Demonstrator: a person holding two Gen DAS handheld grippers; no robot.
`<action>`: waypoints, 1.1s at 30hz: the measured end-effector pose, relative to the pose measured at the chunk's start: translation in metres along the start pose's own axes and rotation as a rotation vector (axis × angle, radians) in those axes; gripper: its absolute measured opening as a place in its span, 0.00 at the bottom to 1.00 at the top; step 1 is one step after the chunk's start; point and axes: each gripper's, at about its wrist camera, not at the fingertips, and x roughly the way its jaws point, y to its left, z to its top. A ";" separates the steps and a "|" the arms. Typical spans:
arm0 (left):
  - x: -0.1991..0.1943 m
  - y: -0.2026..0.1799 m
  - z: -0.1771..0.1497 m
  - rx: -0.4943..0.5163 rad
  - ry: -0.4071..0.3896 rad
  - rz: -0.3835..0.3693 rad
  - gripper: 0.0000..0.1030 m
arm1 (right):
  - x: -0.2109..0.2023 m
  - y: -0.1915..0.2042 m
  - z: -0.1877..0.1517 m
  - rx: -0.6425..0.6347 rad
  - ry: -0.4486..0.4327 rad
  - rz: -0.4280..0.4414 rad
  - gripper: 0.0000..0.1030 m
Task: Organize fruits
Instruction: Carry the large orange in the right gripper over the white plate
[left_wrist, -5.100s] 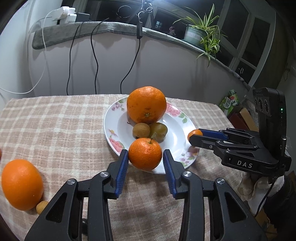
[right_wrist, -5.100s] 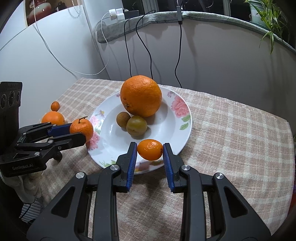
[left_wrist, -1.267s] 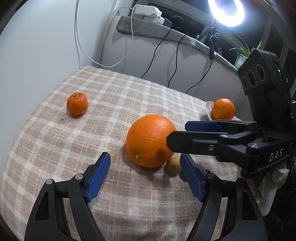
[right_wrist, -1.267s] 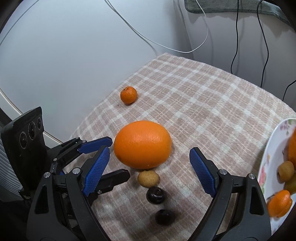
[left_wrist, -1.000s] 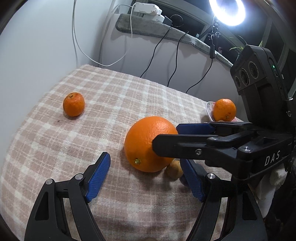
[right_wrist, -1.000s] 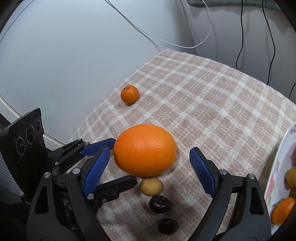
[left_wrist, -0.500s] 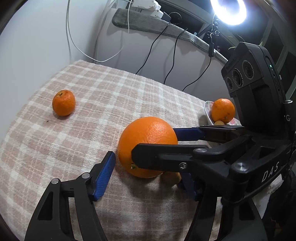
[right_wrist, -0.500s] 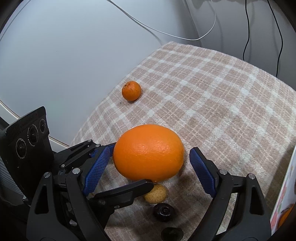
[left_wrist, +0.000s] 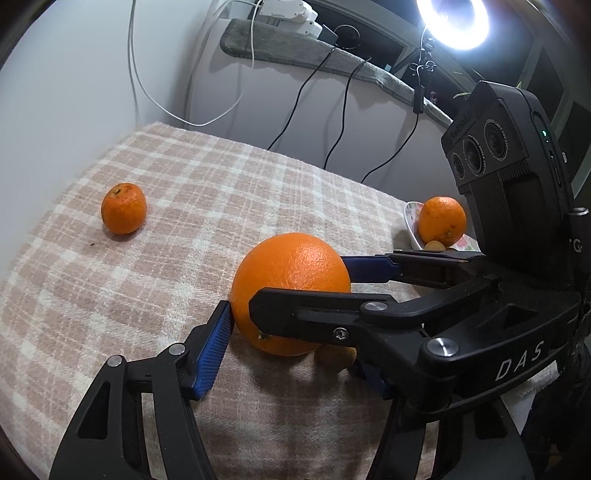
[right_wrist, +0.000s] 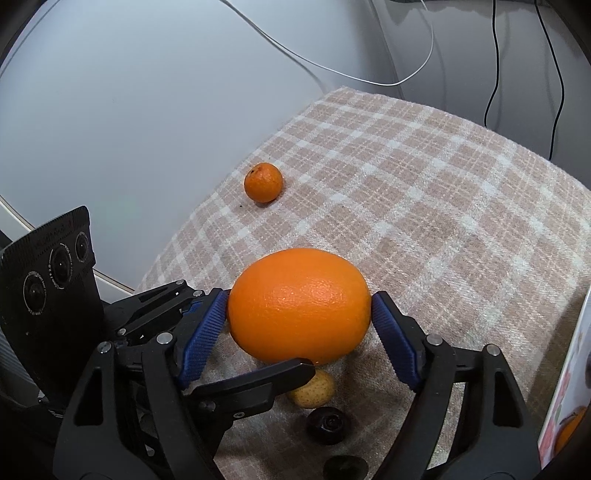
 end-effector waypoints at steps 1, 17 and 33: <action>-0.001 -0.001 0.000 0.001 -0.002 0.001 0.61 | -0.001 0.000 0.000 0.001 -0.003 0.001 0.80; -0.011 -0.034 0.011 0.065 -0.045 -0.006 0.61 | -0.048 -0.004 -0.005 -0.011 -0.093 -0.027 0.80; 0.002 -0.113 0.017 0.178 -0.046 -0.079 0.61 | -0.123 -0.042 -0.038 0.050 -0.197 -0.095 0.79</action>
